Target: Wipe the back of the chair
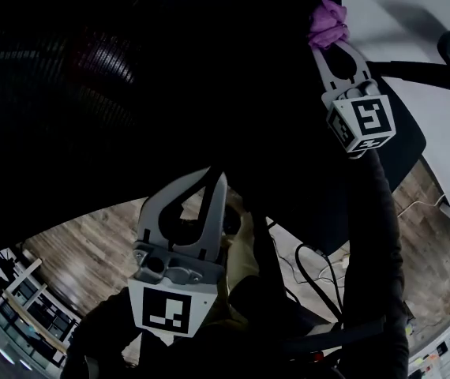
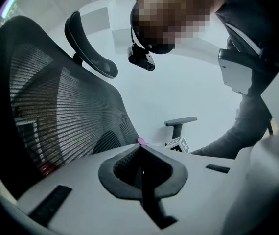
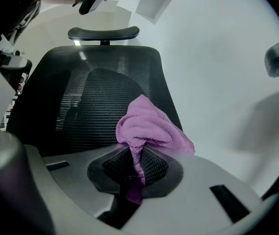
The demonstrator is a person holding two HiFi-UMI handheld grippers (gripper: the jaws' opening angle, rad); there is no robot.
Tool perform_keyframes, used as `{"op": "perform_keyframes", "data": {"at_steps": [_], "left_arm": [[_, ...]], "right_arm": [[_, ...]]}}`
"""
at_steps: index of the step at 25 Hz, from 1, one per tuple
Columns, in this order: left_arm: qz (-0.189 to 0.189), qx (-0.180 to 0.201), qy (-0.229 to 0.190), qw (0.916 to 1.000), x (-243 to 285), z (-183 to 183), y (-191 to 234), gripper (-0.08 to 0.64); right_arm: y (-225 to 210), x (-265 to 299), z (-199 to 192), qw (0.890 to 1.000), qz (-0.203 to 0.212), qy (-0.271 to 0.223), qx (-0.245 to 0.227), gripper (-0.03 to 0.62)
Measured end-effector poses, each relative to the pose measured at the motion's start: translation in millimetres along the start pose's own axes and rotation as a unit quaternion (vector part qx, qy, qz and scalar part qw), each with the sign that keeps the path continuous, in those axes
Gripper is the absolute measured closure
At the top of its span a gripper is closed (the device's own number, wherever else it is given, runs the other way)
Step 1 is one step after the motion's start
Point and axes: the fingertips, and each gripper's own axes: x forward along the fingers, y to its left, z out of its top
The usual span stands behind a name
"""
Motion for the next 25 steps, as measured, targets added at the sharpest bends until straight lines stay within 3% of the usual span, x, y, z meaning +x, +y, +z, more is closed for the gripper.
{"op": "perform_keyframes", "data": {"at_steps": [11, 25], "left_arm": [[-0.044, -0.02, -0.023, 0.9986, 54, 3, -18, 0.551], [-0.06, -0.031, -0.005, 0.9977, 66, -9, -19, 0.551]], "right_arm": [[-3, 2, 7, 1.0, -0.013, -0.007, -0.003, 0.548], [-5, 9, 5, 1.0, -0.028, -0.004, -0.012, 0.548]]}}
